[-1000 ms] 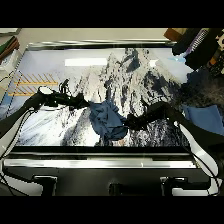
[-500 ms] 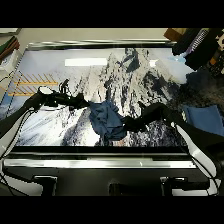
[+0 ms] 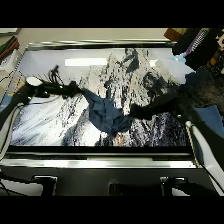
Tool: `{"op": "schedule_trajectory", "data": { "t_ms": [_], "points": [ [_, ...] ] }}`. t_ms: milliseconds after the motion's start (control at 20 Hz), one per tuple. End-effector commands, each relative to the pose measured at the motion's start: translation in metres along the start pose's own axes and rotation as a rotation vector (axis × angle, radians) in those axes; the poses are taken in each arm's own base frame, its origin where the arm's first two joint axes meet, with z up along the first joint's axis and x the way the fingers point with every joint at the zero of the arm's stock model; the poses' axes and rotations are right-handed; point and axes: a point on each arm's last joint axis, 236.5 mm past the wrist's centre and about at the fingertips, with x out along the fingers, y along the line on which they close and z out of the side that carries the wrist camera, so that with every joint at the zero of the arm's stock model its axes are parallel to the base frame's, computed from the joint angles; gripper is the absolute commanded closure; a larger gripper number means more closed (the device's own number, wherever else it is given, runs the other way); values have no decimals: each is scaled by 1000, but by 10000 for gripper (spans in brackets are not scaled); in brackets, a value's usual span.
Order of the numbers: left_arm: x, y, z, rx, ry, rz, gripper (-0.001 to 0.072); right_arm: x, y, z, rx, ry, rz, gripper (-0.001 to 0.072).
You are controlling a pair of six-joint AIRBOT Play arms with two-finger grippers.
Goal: Fold the clothes and pants, and hang the long-sleeved shirts on hangers.
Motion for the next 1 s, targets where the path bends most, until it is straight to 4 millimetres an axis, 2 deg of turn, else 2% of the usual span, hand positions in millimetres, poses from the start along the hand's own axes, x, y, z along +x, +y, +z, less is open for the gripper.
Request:
{"op": "schedule_trajectory", "data": {
  "t_ms": [0, 50, 150, 250, 300, 350, 400, 500, 550, 650, 700, 750, 800, 850, 900, 950],
  "points": [
    [-98, -73, 77, 192, -262, -9, 694, -128, 66, 59, -171, -346, 55, 682],
    [-140, -104, 94, 265, -358, -1, 694, -176, 100, 65, -261, -462, 72, 681],
    [-219, -167, 106, 420, -533, 19, 694, -247, 159, 53, -407, -622, 121, 681],
    [-297, -228, 95, 561, -704, 57, 694, -311, 209, 25, -528, -758, 170, 681],
    [-329, -250, 83, 601, -777, 75, 694, -340, 230, 6, -583, -819, 191, 681],
    [-360, -268, 69, 619, -851, 84, 694, -364, 245, -12, -615, -871, 214, 681],
    [-384, -279, 56, 614, -910, 100, 694, -386, 260, -32, -642, -921, 239, 681],
    [-428, -292, 30, 587, -1012, 130, 694, -421, 279, -64, -664, -1002, 287, 681],
    [-446, -296, 19, 587, -1058, 150, 694, -437, 284, -74, -659, -1047, 303, 681],
    [-470, -298, 6, 583, -1120, 190, 694, -462, 290, -80, -637, -1130, 317, 681],
    [-474, -294, 5, 574, -1129, 213, 694, -467, 290, -76, -620, -1151, 319, 681],
    [-470, -286, 7, 566, -1110, 243, 694, -465, 286, -67, -591, -1148, 308, 681],
    [-458, -271, 13, 544, -1067, 275, 694, -454, 277, -54, -552, -1115, 284, 681],
    [-440, -253, 20, 514, -1006, 304, 694, -434, 264, -36, -496, -1050, 250, 681],
    [-416, -229, 28, 478, -929, 336, 694, -409, 248, -17, -444, -970, 202, 681],
    [-385, -197, 38, 445, -831, 380, 694, -376, 226, 5, -390, -863, 145, 680]
  ]
}}
